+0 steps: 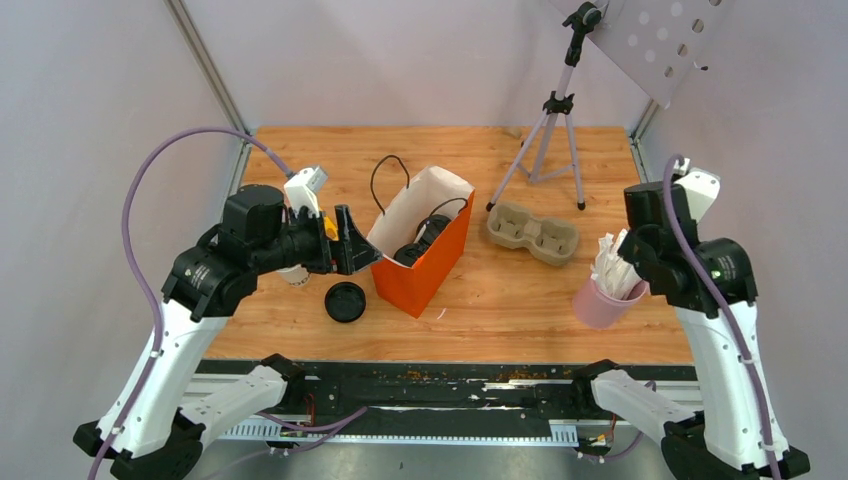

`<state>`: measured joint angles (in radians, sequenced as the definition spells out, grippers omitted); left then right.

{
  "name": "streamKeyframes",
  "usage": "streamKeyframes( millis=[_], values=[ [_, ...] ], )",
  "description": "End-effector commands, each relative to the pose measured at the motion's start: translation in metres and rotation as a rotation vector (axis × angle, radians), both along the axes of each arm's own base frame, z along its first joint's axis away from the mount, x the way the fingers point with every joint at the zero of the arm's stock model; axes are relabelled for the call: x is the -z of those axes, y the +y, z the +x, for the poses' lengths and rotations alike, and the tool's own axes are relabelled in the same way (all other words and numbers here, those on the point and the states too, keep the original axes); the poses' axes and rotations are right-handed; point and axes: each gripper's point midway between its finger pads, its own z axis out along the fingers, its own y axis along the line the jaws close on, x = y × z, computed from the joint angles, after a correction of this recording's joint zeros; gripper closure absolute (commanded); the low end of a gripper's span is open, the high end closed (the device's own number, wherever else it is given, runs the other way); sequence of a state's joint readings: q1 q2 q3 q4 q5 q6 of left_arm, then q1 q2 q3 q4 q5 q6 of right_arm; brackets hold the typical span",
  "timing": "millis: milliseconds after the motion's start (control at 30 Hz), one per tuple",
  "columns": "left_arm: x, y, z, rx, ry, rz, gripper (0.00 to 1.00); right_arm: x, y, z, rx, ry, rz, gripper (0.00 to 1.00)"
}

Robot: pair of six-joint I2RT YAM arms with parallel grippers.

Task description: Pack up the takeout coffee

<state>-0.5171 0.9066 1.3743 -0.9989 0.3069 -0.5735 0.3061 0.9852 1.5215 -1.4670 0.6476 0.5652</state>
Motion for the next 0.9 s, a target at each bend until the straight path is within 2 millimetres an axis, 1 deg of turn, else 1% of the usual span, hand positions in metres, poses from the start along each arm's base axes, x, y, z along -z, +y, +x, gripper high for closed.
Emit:
streamKeyframes(
  millis=[0, 200, 300, 400, 467, 533, 700, 767, 867],
  values=[
    [0.008, -0.004, 0.001, 0.016, 0.004, -0.001, 0.0, -0.043, -0.011, -0.006, -0.036, -0.081, -0.058, 1.0],
    [0.006, -0.002, 0.001, 0.018, -0.006, 0.006, 0.0, -0.102, -0.006, -0.014, -0.083, -0.206, -0.001, 1.0],
    [0.005, -0.002, 0.0, 0.018, -0.007, 0.006, 0.0, -0.122, -0.003, -0.019, -0.105, -0.252, 0.023, 1.0],
    [0.004, -0.001, -0.001, 0.016, -0.008, 0.007, 0.0, -0.132, 0.005, -0.02, -0.131, -0.295, 0.077, 1.0],
    [0.004, -0.001, 0.0, 0.015, -0.008, 0.006, 0.0, -0.14, 0.013, -0.017, -0.16, -0.33, 0.119, 1.0],
    [0.002, -0.001, -0.001, 0.014, -0.011, 0.003, 0.0, -0.151, 0.019, -0.015, -0.182, -0.392, 0.15, 1.0],
    [-0.005, 0.0, 0.0, 0.006, -0.033, -0.005, 0.0, -0.184, 0.024, -0.017, -0.209, -0.557, 0.209, 1.0],
    [-0.006, 0.0, 0.0, 0.008, -0.033, -0.006, 0.0, -0.193, 0.033, -0.015, -0.241, -0.599, 0.261, 1.0],
    [-0.005, -0.001, 0.0, 0.008, -0.028, -0.009, 0.0, -0.195, 0.057, -0.002, -0.324, -0.637, 0.338, 1.0]
  ],
)
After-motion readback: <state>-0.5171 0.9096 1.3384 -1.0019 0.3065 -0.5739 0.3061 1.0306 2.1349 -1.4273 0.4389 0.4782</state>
